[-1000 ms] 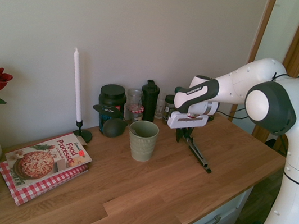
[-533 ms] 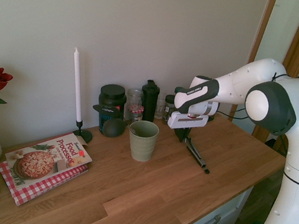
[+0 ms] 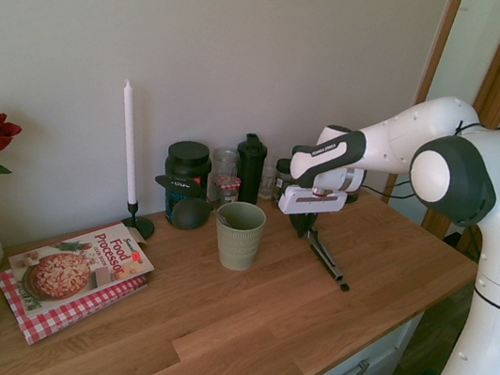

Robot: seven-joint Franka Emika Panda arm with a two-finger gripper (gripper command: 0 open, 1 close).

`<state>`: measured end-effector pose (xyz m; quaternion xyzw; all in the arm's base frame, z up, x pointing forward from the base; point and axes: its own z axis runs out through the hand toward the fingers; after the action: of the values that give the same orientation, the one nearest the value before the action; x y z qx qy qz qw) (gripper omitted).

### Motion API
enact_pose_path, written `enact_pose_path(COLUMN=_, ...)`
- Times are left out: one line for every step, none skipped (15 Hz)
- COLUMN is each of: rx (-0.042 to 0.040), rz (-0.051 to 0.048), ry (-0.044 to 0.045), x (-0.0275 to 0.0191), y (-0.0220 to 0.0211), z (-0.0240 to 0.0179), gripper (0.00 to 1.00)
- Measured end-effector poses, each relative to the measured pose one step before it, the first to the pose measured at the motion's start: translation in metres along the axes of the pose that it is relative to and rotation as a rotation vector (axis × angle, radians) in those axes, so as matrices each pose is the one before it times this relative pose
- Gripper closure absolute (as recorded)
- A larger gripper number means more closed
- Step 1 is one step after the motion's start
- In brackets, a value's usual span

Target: Put the tongs back in the holder

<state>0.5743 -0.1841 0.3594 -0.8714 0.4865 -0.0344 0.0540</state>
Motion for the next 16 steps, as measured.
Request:
enact_pose_path(rx=0.01099, rz=-0.01199, ry=0.00037, x=-0.00620, y=-0.00411, z=-0.01601, gripper=1.00)
enact_pose_path(rx=0.00941, rz=-0.01639, ry=-0.00123, x=-0.00813, y=-0.00432, z=-0.01944, gripper=1.00)
enact_pose_path(rx=0.00454, rz=-0.02216, ry=-0.00173, x=-0.00982, y=-0.00447, z=-0.02043, gripper=1.00)
enact_pose_path(rx=0.00169, rz=-0.02309, ry=-0.00114, x=-0.01021, y=-0.00376, z=-0.02068, gripper=1.00)
enact_pose_path(rx=0.00561, rz=-0.02200, ry=0.00566, x=-0.00963, y=-0.00377, z=-0.02131, gripper=1.00)
enact_pose_path(rx=0.01021, rz=-0.01835, ry=0.01062, x=-0.00894, y=-0.00365, z=-0.02165, gripper=1.00)
enact_pose_path(rx=0.01045, rz=-0.01474, ry=0.01344, x=-0.00765, y=-0.00357, z=-0.02073, gripper=1.00)
enact_pose_path(rx=0.00972, rz=-0.01215, ry=0.01074, x=-0.00699, y=-0.00361, z=-0.01804, gripper=1.00)
enact_pose_path(rx=0.00646, rz=-0.00975, ry=0.00810, x=-0.00739, y=-0.00492, z=-0.01558, gripper=1.00)
enact_pose_path(rx=0.00285, rz=-0.01018, ry=0.01136, x=-0.00756, y=-0.00650, z=-0.01480, gripper=1.00)
enact_pose_path(rx=0.00434, rz=-0.01006, ry=0.01444, x=-0.00693, y=-0.00844, z=-0.01444, gripper=1.00)
enact_pose_path(rx=0.00925, rz=-0.00819, ry=0.01920, x=-0.00576, y=-0.01057, z=-0.01531, gripper=1.00)
enact_pose_path(rx=0.01700, rz=-0.00747, ry=0.01995, x=-0.00548, y=-0.01305, z=-0.01556, gripper=1.00)
enact_pose_path(rx=0.02078, rz=-0.00796, ry=0.01860, x=-0.00595, y=-0.01505, z=-0.01418, gripper=1.00)
enact_pose_path(rx=0.02205, rz=-0.00642, ry=0.01747, x=-0.00726, y=-0.01722, z=-0.01323, gripper=1.00)
enact_pose_path(rx=0.01832, rz=-0.00509, ry=0.01838, x=-0.00683, y=-0.01783, z=-0.01119, gripper=1.00)
